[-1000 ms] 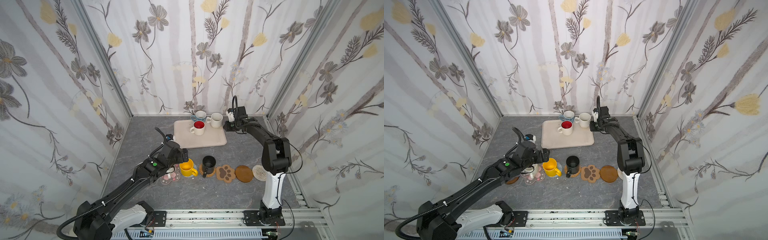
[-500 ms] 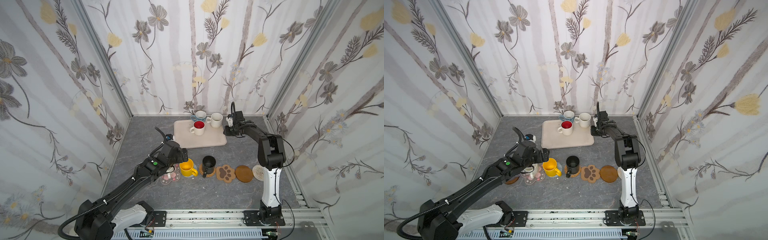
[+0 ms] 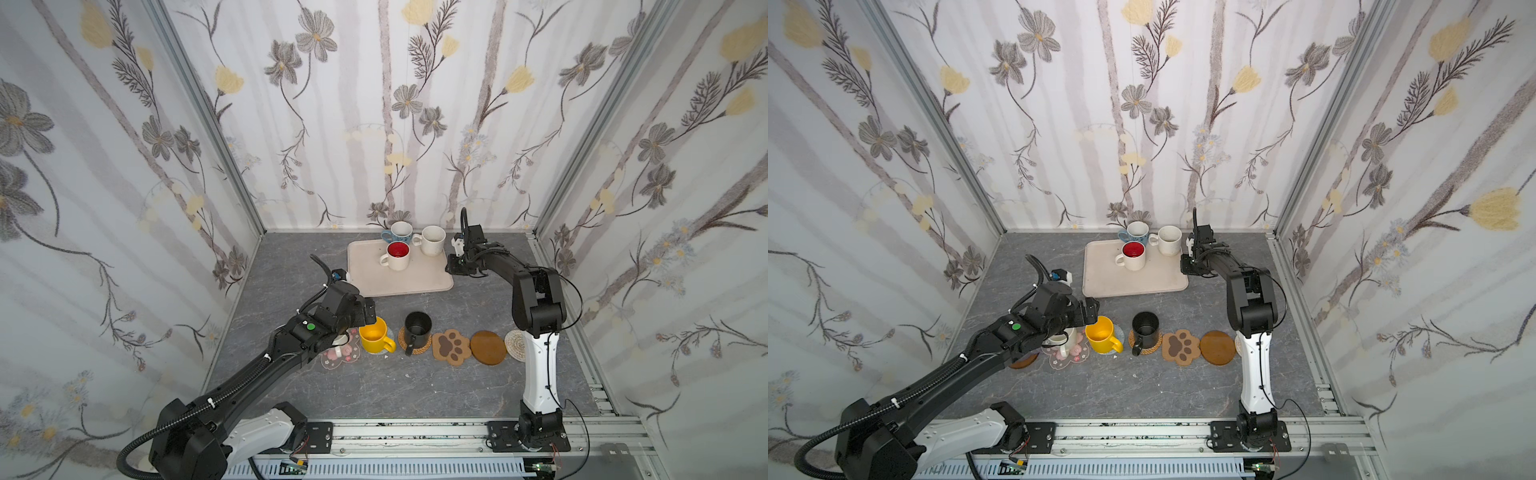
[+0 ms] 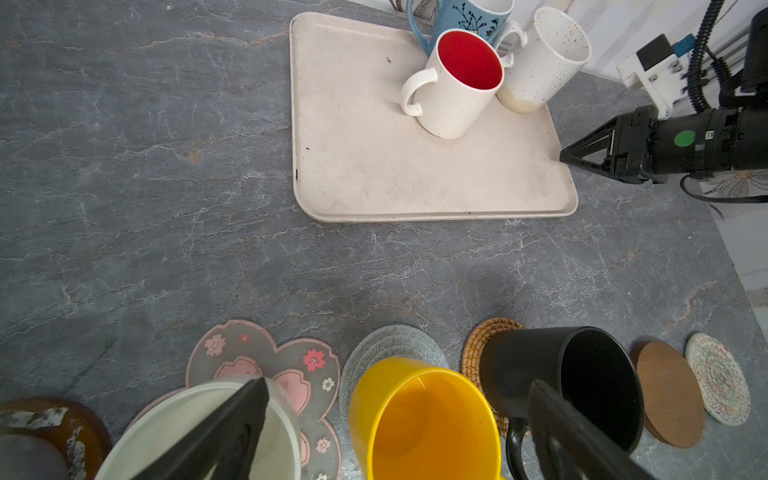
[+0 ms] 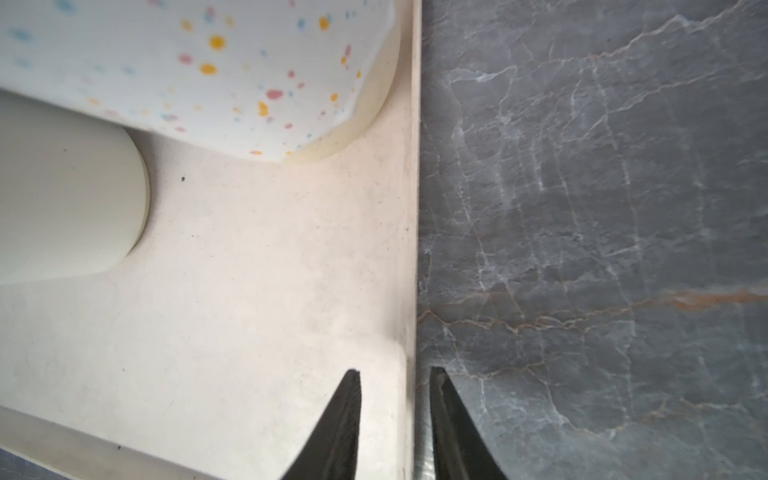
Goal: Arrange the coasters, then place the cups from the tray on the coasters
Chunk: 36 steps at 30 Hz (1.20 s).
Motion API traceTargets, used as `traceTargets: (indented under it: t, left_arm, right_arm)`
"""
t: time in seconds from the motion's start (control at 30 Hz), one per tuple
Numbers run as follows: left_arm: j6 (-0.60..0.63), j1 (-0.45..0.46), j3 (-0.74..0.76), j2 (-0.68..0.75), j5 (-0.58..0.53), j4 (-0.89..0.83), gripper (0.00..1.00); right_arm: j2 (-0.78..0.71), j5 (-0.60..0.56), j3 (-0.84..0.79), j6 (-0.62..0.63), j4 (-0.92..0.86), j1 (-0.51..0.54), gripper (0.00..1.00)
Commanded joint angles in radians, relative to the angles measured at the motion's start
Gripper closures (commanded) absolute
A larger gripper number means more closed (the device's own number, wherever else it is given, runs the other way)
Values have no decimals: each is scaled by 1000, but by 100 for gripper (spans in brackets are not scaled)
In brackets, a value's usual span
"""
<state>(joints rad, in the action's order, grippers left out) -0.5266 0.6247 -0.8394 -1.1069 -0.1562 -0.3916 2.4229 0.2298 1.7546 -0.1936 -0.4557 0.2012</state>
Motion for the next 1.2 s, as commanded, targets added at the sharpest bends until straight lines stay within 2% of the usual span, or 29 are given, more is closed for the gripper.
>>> traceTargets:
  t: [0.0,0.37,0.43,0.57,0.8,1.17]
  left_arm:
    - [-4,-3,1,-1,1,22,0]
    - [-2,-3,3,4,6,22,0]
    - [-1,-3,3,6,8,22,0]
    - [-3,-2,7,13,9,22,0]
    - [-6,-3,18,38,11,23,0]
    - [-9,-2,18,49,24,22,0]
  right_arm:
    - [11,17,9,-10,-10,-1,72]
    - [-1,32,-31,-31,-21,1,82]
    - [-9,32,-46,-36,-19,1,90]
    - [-29,39,-82,-45,-12,1,95]
    - [-96,31,-196,-65,40,4,99]
    - [-241,1,-397,-98,119,14,99]
